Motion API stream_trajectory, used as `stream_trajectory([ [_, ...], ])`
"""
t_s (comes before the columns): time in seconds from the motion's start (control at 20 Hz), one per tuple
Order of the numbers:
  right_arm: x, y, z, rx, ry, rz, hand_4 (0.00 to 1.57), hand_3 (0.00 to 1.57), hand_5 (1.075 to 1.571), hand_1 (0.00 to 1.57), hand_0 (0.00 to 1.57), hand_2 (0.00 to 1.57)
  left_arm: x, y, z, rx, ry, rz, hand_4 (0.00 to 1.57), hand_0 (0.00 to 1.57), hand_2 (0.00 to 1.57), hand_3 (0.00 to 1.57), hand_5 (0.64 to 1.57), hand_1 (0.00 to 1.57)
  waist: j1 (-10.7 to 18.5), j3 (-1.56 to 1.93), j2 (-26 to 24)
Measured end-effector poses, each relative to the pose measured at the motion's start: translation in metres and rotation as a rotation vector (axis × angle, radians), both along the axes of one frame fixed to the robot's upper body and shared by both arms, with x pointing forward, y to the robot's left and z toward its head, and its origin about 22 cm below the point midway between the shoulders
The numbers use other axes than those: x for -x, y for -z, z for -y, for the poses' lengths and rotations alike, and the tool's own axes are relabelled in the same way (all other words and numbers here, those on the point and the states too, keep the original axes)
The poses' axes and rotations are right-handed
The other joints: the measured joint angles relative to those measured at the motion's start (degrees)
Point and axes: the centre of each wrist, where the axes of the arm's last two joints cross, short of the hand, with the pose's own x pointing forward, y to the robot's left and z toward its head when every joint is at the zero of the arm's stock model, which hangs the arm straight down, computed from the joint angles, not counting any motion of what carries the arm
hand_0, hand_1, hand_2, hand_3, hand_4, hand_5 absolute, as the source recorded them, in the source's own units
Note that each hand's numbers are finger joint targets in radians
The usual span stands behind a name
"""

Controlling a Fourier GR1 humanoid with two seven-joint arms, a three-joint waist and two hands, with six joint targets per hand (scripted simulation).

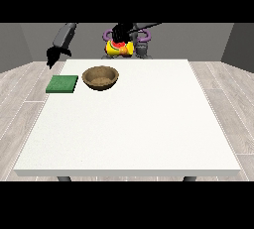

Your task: Pick the cup and pour the ball into the bowl, then pick the bowl and place it on the pad

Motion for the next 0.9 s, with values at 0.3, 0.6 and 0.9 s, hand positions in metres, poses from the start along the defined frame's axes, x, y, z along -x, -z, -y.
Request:
stream_trajectory([
  [0.3,0.018,0.003,0.020,-0.015,0.030,-0.061,0.74,0.20,1.555,0.00,0.00,0.28,-0.009,-0.019,-0.030,0.175,-0.017,-0.008,0.75,0.00,1.57,1.57,1.514,0.00,3.2,-0.04,-0.2],
  [0.6,0.028,-0.006,0.041,-0.041,0.098,-0.051,0.70,0.37,1.564,0.00,0.00,0.37,-0.015,0.003,-0.104,0.505,-0.060,-0.105,1.32,1.51,1.45,1.16,1.569,1.51,9.0,-0.22,2.9],
  [0.9,0.017,-0.022,0.048,-0.053,0.165,0.045,0.69,0.10,1.547,0.00,0.00,0.37,0.008,0.061,-0.143,0.897,-0.003,-0.243,1.44,1.31,1.12,0.78,1.570,1.31,15.4,-0.56,11.3],
])
